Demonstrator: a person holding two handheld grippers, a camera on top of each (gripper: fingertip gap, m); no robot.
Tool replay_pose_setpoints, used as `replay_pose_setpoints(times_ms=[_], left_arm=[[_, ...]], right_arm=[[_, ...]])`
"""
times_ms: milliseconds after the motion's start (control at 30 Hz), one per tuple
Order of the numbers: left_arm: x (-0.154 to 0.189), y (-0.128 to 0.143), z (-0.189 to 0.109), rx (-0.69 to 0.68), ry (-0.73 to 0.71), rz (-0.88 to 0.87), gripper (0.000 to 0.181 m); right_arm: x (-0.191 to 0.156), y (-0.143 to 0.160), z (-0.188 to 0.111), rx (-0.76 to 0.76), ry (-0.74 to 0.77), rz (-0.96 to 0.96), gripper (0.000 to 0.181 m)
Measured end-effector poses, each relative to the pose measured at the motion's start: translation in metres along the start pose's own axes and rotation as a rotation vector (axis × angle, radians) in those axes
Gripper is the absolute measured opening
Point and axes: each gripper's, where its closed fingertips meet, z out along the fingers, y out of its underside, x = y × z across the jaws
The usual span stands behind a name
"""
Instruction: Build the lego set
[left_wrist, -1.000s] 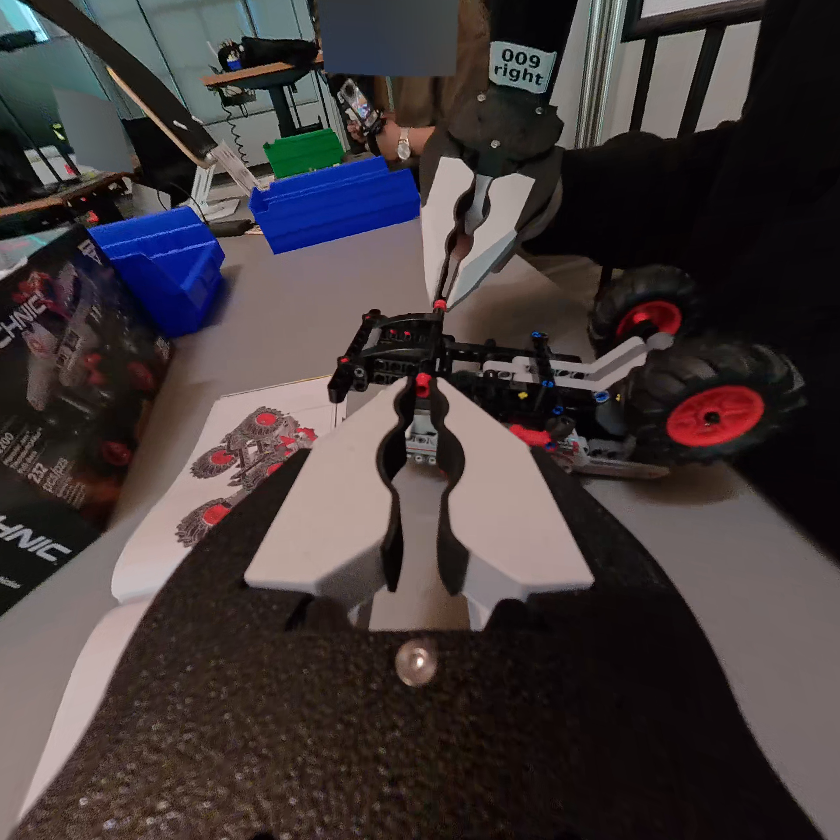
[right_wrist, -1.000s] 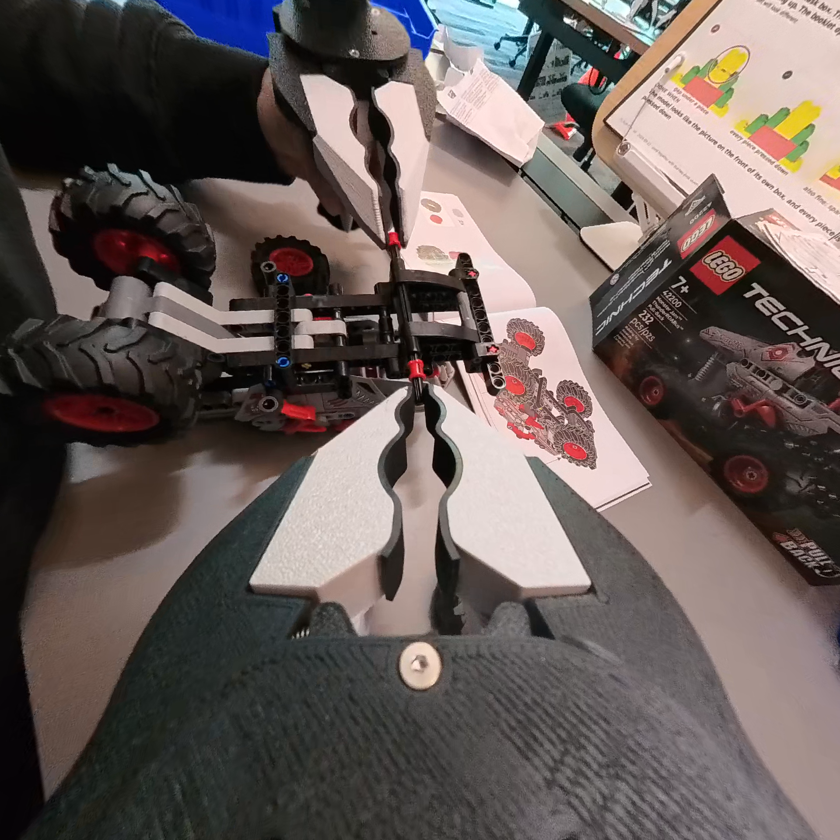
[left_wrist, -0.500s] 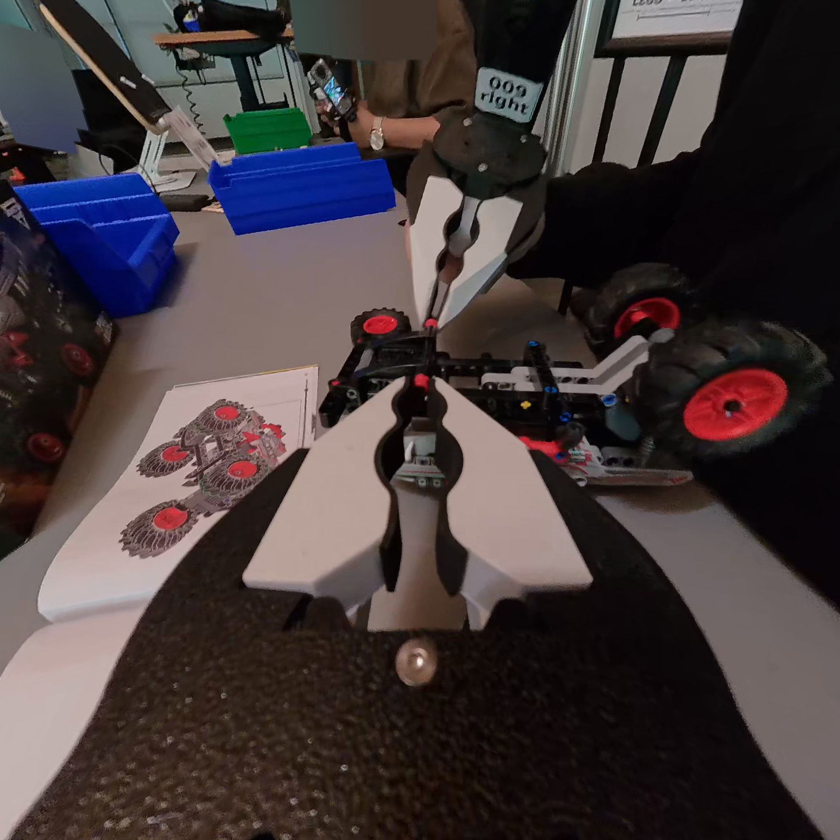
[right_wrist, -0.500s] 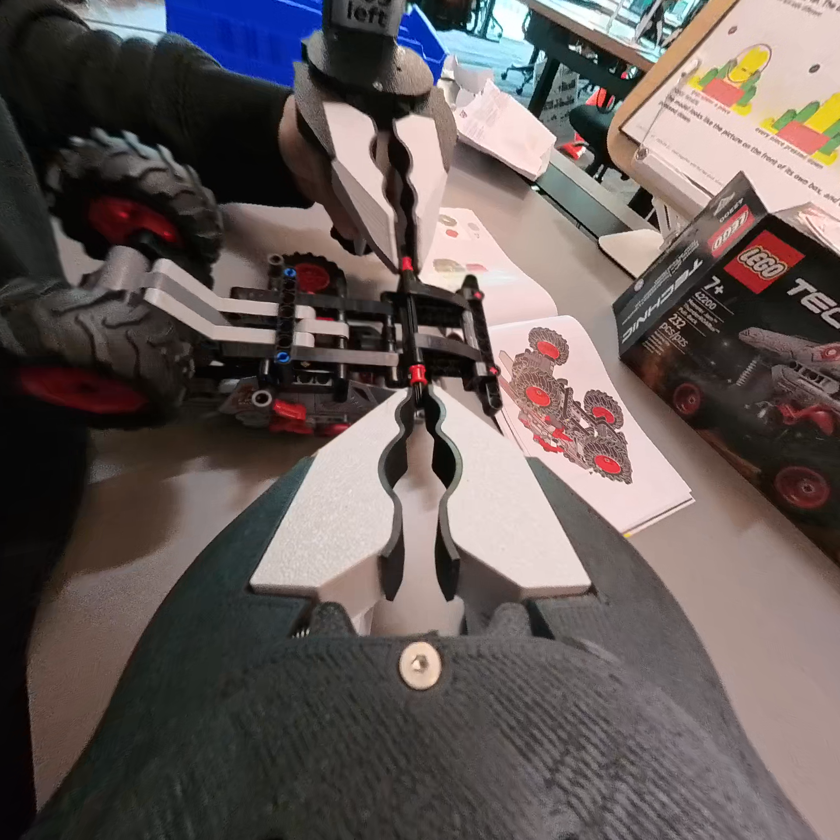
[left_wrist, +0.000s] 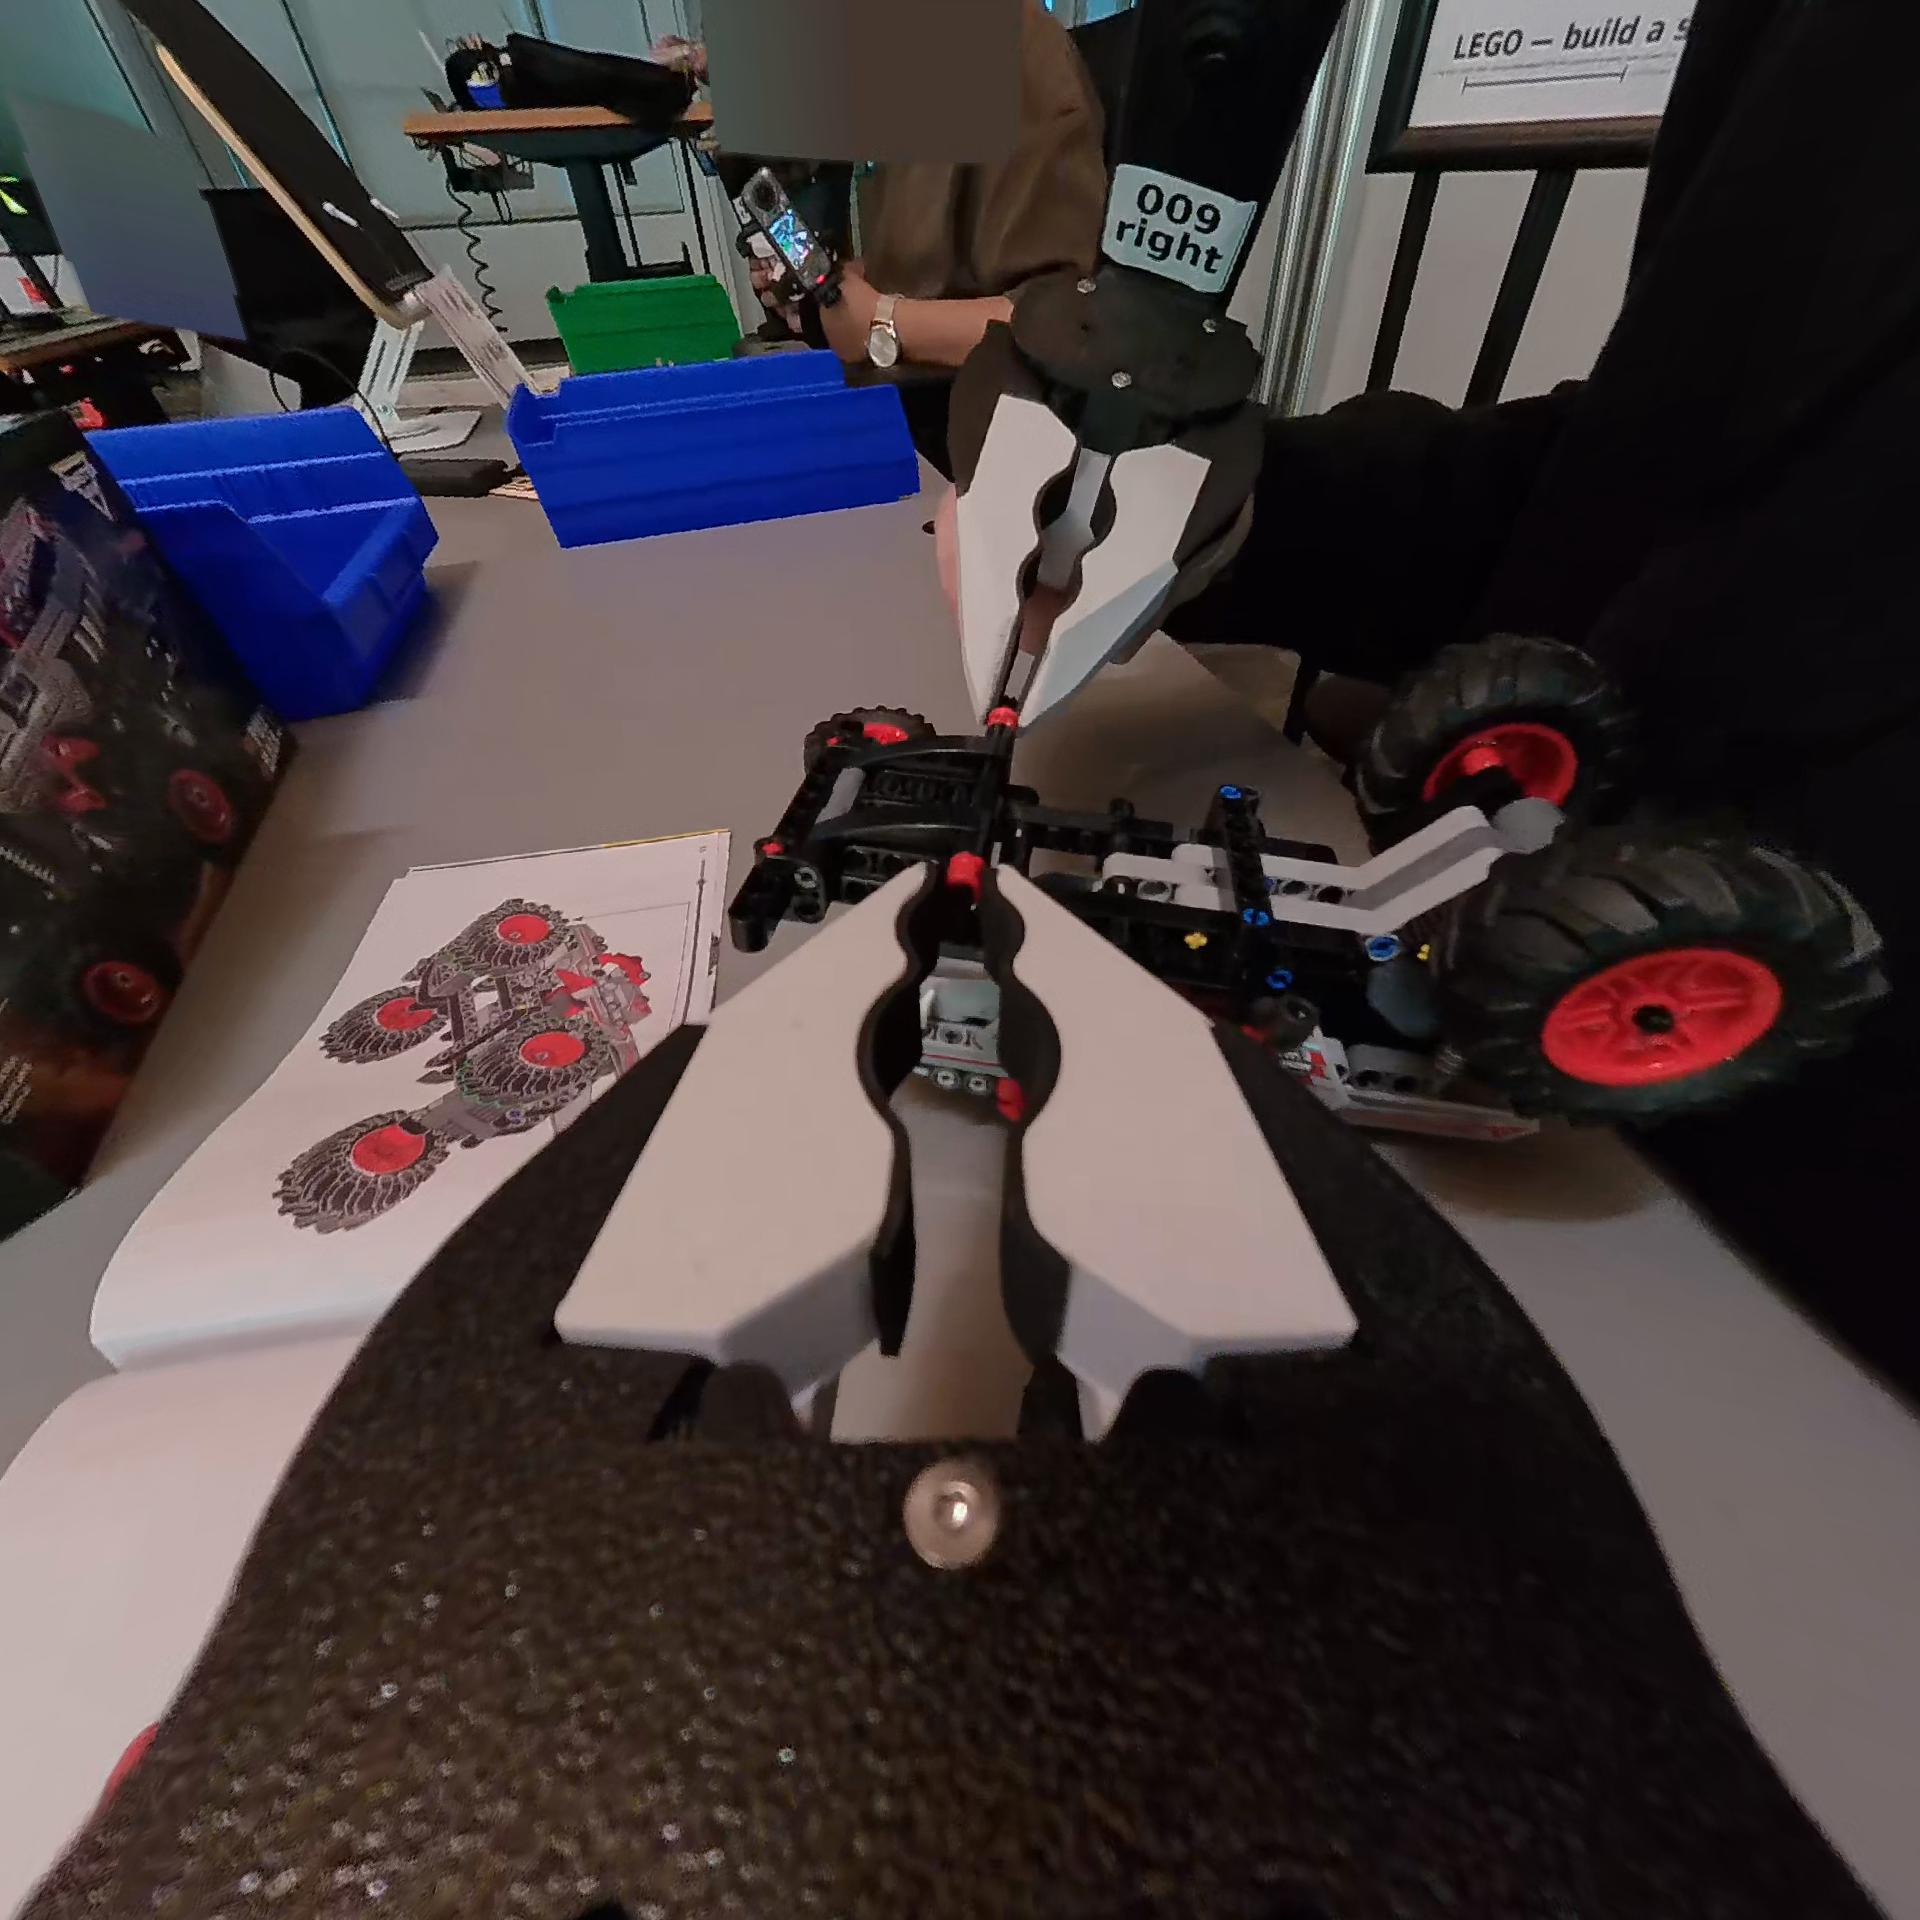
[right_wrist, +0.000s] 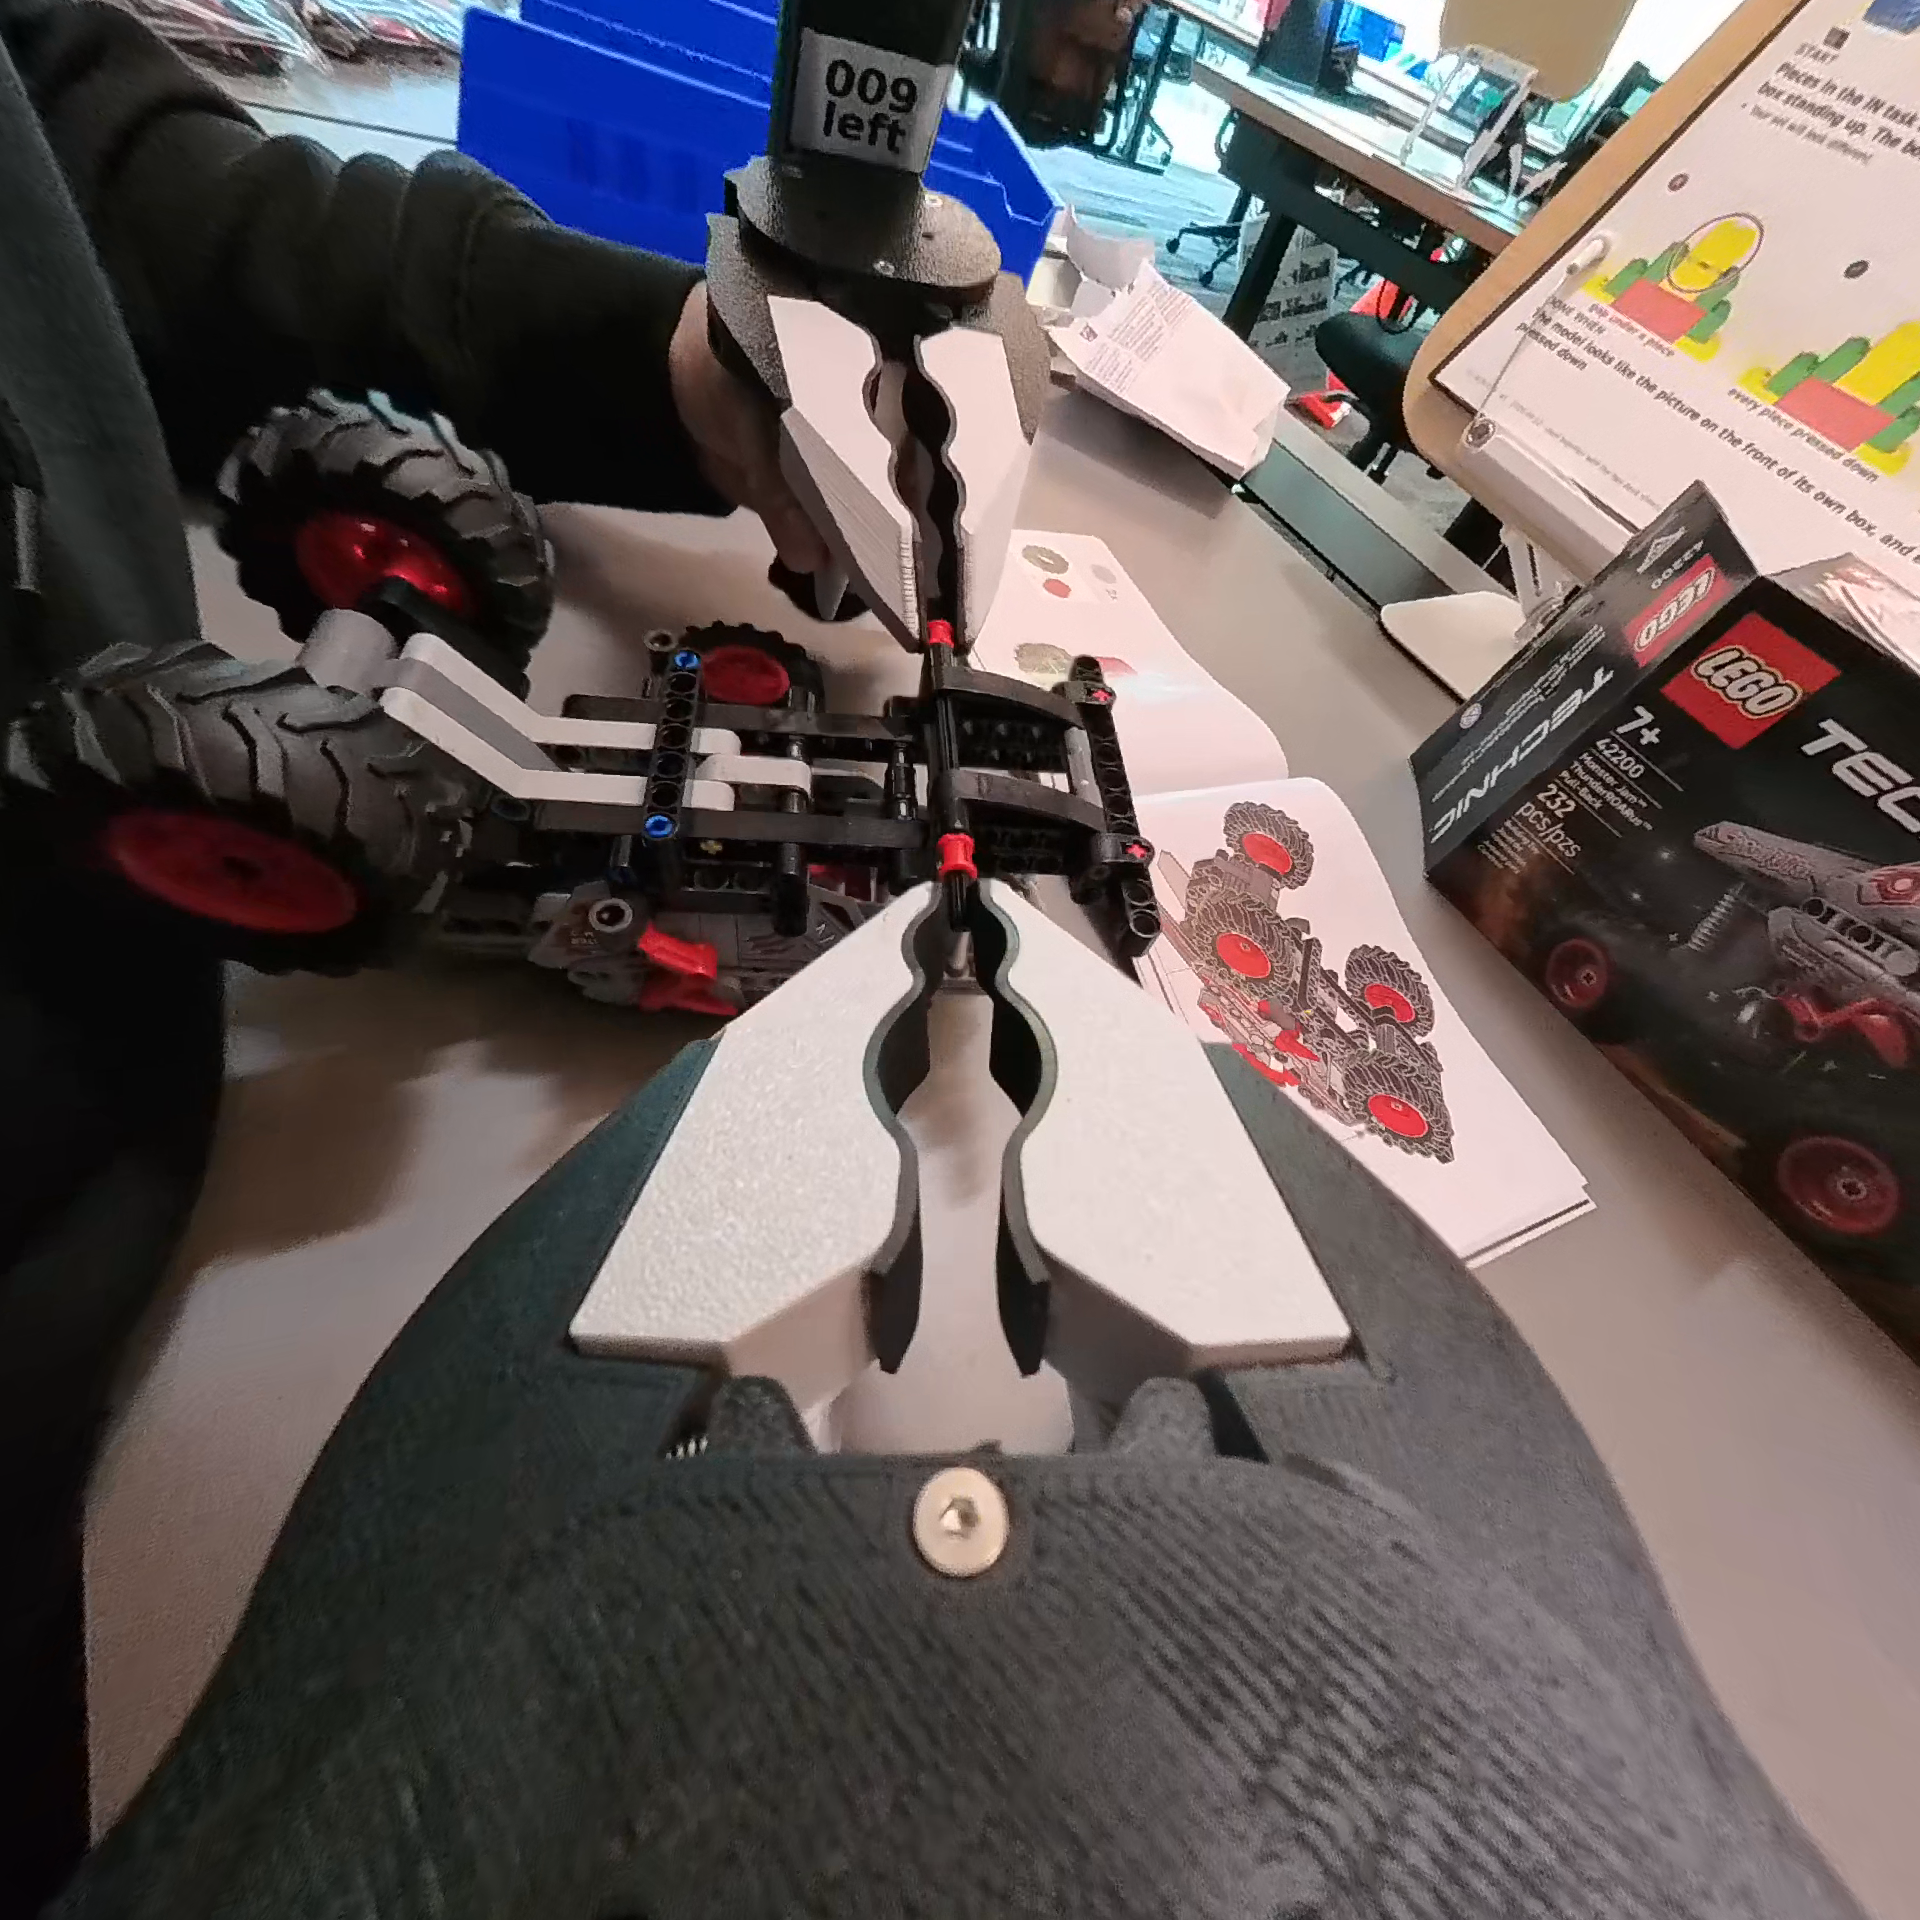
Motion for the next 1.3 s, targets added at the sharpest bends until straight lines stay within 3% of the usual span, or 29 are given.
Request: replay_pose_setpoints(times_ms=[367, 433, 567, 667, 833, 1000, 1133, 1200, 1300], left_arm=[[0.005, -0.003, -0.011, -0.017, -0.024, 0.015, 0.005], [0.006, -0.003, -0.015, -0.034, -0.035, 0.025, 0.006], [0.005, 0.008, -0.042, -0.164, -0.089, -0.002, 0.015], [0.018, 0.024, -0.061, -0.287, -0.082, -0.052, 0.024], [0.036, 0.070, -0.071, -0.584, -0.145, -0.064, 0.055], [0.035, 0.087, -0.060, -0.613, -0.236, -0.117, 0.068], [0.034, 0.097, -0.060, -0.690, -0.245, -0.067, 0.056], [0.021, 0.085, -0.068, -0.634, -0.321, -0.069, 0.056], [0.004, 0.026, -0.072, -0.278, -0.413, -0.115, 0.056]], right_arm=[[-0.003, -0.004, 0.000, -0.015, 0.013, -0.036, 0.003], [-0.002, -0.003, 0.000, -0.028, 0.028, -0.045, 0.010], [-0.006, 0.000, -0.001, -0.079, 0.035, -0.073, 0.026], [-0.009, -0.001, -0.006, -0.086, 0.039, -0.078, 0.029], [-0.002, -0.012, -0.023, -0.067, 0.096, -0.073, 0.035], [0.002, -0.040, -0.036, 0.008, 0.144, -0.031, 0.036], [0.001, -0.058, -0.030, 0.020, 0.153, 0.019, 0.038], [0.004, -0.068, -0.029, 0.033, 0.177, 0.048, 0.039], [0.009, -0.094, -0.029, 0.146, 0.189, 0.168, 0.044]])
